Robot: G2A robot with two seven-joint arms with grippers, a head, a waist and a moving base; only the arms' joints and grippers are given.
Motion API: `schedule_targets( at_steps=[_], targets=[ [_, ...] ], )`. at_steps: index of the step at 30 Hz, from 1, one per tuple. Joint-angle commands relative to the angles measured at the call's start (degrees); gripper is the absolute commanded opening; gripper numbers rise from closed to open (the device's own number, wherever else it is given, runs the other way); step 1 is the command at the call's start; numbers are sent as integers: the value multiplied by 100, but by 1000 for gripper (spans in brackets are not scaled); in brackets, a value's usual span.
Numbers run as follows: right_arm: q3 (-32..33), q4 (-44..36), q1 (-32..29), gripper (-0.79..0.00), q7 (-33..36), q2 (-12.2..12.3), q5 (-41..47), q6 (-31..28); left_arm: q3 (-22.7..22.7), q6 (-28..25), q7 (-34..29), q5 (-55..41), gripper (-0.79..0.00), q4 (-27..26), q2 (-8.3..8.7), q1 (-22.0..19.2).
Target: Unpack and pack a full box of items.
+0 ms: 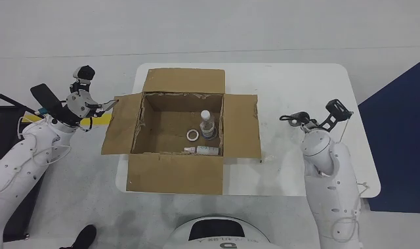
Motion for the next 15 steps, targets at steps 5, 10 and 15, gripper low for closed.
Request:
schedule_targets(
  at_steps=[5,10,15],
  targets=[
    [277,-1103,-763,-785,-1278,-83,1928,-1741,0,0,0,0,0,0,0,0],
    [197,-1665,-1501,-785,-1627,-85,2900,-3560,0,0,0,0,0,0,0,0],
    [-187,-1871,-1600,-785,-1291,-48,3009,-4301,0,0,0,0,0,0,0,0]
  ],
)
